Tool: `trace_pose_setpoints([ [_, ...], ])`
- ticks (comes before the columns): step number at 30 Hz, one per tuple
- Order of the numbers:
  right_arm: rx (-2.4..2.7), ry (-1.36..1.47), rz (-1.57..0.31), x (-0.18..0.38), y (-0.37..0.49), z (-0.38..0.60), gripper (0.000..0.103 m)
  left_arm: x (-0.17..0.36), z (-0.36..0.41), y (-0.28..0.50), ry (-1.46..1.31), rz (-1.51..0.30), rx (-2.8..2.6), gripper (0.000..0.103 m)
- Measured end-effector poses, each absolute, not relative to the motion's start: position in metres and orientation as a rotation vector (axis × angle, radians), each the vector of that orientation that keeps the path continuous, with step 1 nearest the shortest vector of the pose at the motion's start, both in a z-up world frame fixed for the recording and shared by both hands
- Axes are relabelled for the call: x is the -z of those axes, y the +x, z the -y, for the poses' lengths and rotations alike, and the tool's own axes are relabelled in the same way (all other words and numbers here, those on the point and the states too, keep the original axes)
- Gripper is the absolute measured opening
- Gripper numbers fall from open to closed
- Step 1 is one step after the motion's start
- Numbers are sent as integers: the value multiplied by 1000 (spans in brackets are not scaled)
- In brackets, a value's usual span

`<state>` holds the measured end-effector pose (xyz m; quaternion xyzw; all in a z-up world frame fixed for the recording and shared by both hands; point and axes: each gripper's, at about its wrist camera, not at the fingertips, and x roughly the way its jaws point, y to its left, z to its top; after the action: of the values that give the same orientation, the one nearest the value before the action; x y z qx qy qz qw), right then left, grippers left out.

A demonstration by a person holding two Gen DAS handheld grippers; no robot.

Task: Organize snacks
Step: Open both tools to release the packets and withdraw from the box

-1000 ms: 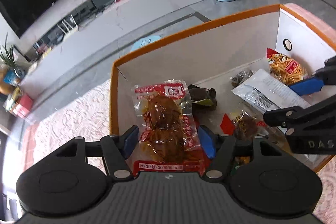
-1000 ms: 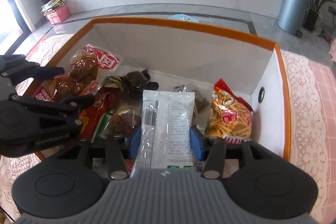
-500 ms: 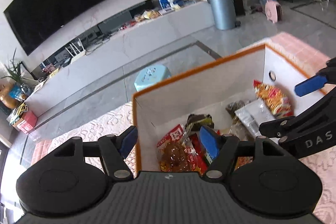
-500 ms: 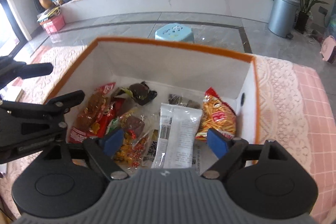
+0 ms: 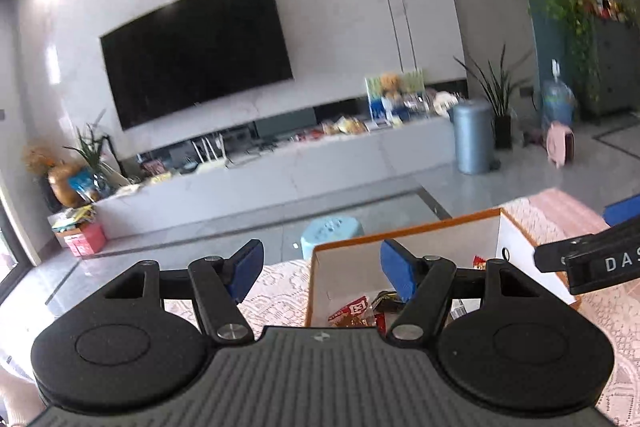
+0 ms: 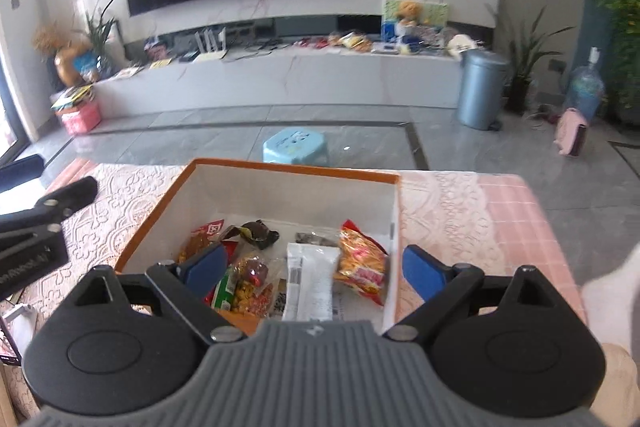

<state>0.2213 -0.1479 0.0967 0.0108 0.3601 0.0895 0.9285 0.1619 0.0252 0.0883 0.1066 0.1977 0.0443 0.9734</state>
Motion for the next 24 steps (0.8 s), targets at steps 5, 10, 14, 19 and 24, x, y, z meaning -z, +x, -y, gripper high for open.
trace_pose_setpoints([
  [5, -161, -1, -651, -109, 180, 152, 92, -95, -18, 133, 240, -338, -111, 79],
  [10, -159, -31, -572, -112, 139, 149, 96, -92, -13, 116, 254, -316, -131, 88],
  [14, -169, 29, -562, -104, 116, 149, 99, -82, -15, 109, 237, -335, -130, 88],
  [19, -152, 85, -580, -85, 103, 150, 99, -60, -20, 108, 179, -401, -100, 89],
  [24, -114, 96, -616, -64, 110, 151, 99, -40, -27, 124, 119, -517, -69, 89],
])
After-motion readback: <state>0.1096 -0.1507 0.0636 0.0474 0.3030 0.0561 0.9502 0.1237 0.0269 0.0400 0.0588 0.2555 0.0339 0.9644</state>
